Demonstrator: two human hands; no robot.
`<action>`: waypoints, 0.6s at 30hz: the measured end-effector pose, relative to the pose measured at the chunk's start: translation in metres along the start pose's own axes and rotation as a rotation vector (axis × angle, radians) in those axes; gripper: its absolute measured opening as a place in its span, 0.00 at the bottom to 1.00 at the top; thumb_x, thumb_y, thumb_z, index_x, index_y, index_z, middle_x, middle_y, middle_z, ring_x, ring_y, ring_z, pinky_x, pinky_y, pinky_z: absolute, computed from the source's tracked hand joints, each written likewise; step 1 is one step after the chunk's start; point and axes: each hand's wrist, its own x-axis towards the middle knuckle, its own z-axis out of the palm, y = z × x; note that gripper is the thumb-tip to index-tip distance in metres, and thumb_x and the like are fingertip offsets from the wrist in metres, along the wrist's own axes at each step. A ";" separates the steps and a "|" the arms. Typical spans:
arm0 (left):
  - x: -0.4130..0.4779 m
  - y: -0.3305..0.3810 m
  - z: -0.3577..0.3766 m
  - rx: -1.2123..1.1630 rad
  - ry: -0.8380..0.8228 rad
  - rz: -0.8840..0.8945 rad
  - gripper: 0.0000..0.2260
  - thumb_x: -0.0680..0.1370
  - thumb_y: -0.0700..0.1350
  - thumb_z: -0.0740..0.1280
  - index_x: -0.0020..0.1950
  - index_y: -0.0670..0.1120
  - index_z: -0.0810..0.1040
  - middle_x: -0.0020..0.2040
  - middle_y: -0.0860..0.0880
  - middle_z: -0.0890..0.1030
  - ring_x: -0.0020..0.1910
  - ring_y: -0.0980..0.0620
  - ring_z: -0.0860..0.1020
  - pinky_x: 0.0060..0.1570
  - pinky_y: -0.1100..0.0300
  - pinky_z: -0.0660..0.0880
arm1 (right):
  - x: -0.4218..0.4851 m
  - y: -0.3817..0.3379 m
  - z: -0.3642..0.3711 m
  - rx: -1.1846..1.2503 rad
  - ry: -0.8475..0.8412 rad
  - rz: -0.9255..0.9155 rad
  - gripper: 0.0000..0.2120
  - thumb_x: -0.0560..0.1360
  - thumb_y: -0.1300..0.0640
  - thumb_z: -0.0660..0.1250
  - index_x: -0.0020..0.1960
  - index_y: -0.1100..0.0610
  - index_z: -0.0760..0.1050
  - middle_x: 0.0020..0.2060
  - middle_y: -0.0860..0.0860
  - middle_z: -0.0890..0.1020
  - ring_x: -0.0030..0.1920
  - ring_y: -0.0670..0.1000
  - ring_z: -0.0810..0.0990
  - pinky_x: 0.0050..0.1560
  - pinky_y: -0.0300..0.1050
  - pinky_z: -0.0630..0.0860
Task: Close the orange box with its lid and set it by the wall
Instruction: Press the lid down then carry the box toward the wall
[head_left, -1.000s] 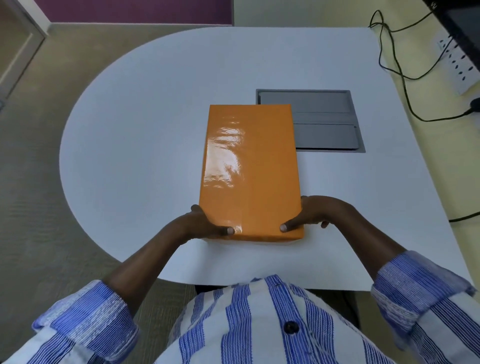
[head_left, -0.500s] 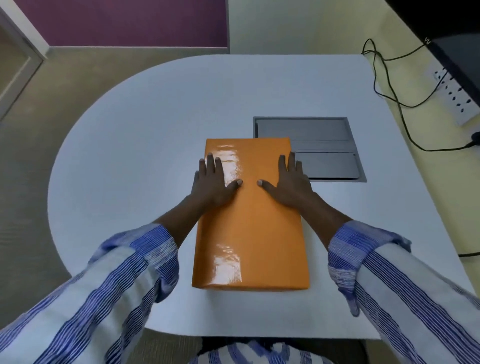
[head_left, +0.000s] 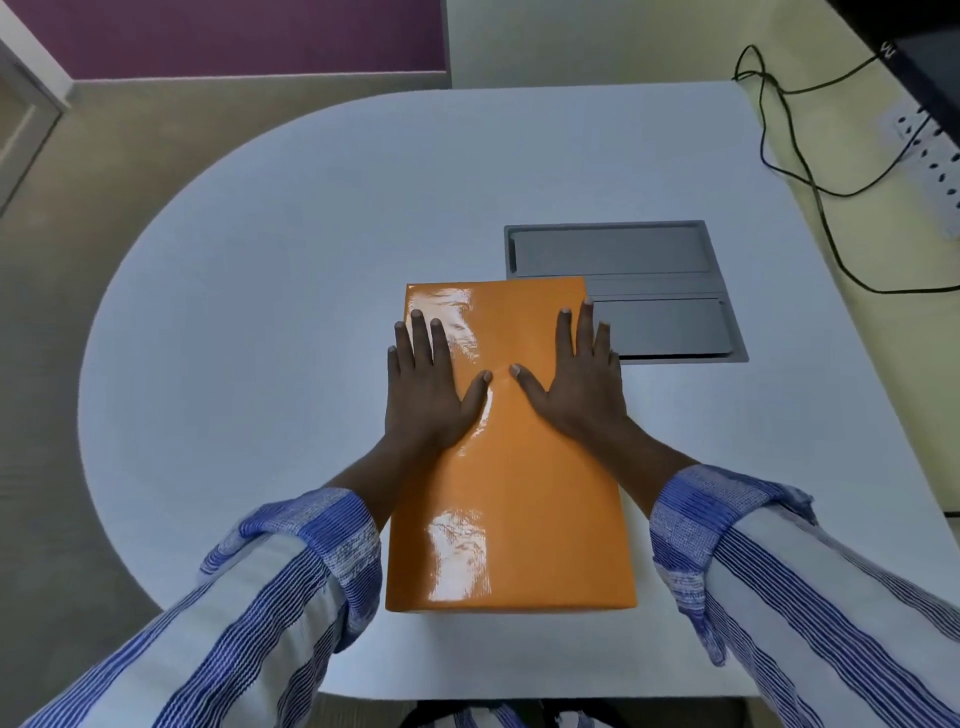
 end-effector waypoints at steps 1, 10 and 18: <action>0.000 0.000 0.000 -0.004 0.005 0.000 0.44 0.79 0.72 0.46 0.84 0.45 0.42 0.84 0.42 0.39 0.83 0.39 0.39 0.78 0.43 0.40 | 0.000 0.000 0.001 0.015 0.001 0.004 0.50 0.73 0.24 0.48 0.82 0.55 0.41 0.82 0.57 0.41 0.80 0.66 0.49 0.73 0.67 0.61; -0.008 -0.017 -0.019 -0.582 0.023 -0.133 0.45 0.77 0.66 0.65 0.84 0.48 0.47 0.84 0.45 0.56 0.82 0.42 0.57 0.77 0.38 0.62 | -0.012 0.017 -0.013 0.638 0.025 0.174 0.50 0.74 0.32 0.66 0.82 0.48 0.39 0.82 0.53 0.50 0.79 0.58 0.60 0.72 0.60 0.67; -0.041 -0.049 -0.008 -1.449 -0.487 -0.501 0.26 0.81 0.68 0.57 0.71 0.54 0.76 0.66 0.41 0.82 0.62 0.38 0.83 0.60 0.39 0.80 | -0.060 0.049 -0.007 1.311 -0.504 0.528 0.36 0.73 0.30 0.65 0.74 0.49 0.69 0.62 0.50 0.83 0.59 0.53 0.84 0.58 0.53 0.80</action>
